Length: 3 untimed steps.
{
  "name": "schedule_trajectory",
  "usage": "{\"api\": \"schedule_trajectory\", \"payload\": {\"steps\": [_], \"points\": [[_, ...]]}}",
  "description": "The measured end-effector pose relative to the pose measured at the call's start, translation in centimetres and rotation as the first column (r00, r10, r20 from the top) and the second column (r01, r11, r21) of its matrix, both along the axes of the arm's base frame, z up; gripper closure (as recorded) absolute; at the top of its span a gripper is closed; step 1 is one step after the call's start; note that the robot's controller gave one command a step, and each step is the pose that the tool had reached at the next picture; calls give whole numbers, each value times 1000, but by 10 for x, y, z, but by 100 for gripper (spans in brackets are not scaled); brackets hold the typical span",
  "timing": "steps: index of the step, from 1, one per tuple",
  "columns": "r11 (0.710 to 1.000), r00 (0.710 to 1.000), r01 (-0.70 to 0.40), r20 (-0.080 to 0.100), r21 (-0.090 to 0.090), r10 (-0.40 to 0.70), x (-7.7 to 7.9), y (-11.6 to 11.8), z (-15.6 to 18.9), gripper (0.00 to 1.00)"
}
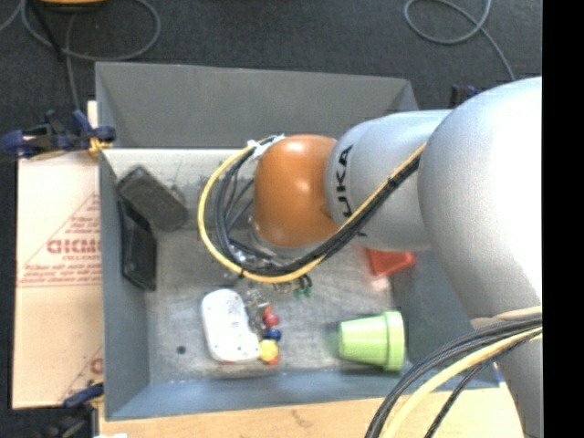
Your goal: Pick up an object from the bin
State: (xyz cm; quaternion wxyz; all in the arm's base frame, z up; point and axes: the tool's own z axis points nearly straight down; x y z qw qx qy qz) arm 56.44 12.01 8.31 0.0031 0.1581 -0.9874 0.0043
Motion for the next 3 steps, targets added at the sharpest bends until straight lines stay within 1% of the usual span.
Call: {"api": "schedule_trajectory", "payload": {"steps": [1, 2, 3], "points": [[1000, 1000, 6, 9, 9, -6, -3, 7, 31, 100], [989, 989, 148, 7, 10, -148, -18, -25, 66, 0], [989, 989, 148, 7, 11, -148, -18, -25, 66, 0]]}}
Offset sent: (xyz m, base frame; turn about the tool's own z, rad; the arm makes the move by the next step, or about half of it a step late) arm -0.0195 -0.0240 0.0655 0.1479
